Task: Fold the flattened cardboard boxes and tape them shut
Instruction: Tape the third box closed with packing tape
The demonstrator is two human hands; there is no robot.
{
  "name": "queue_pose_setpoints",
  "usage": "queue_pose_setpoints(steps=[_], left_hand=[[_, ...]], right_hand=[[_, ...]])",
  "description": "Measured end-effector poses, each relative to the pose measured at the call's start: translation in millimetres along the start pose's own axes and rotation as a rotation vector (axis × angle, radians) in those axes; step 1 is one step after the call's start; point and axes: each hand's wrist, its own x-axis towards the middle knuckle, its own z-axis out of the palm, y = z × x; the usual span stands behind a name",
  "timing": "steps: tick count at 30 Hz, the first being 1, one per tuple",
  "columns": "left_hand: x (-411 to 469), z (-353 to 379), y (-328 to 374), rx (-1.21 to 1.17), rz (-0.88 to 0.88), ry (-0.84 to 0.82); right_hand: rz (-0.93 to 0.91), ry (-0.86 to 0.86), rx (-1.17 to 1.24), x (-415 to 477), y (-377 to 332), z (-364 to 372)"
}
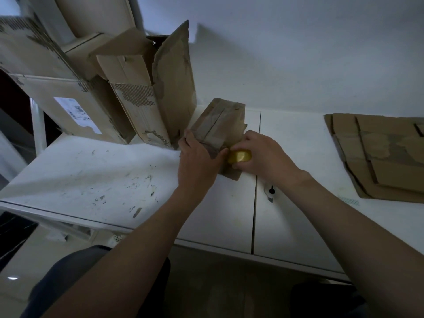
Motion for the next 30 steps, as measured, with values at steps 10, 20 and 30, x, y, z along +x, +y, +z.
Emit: queue_pose_setpoints(steps=[10,20,30], left_hand=[[12.9,-39.3,20.9,-0.075,0.264,0.072],[-4.1,-92.9,47.6,-0.005,0.635,-0.283],[-53.6,-100.4,51.8,-0.168,0.226,-0.371]], right_hand=[[-0.067,0.263,0.194,-7.8,-9.3,-46.5],[-0.202,-0.005,-0.018,-29.1,-41.1,-101.4],[-0.047,0.374,0.051,-39.2,-42.8,-88.6]])
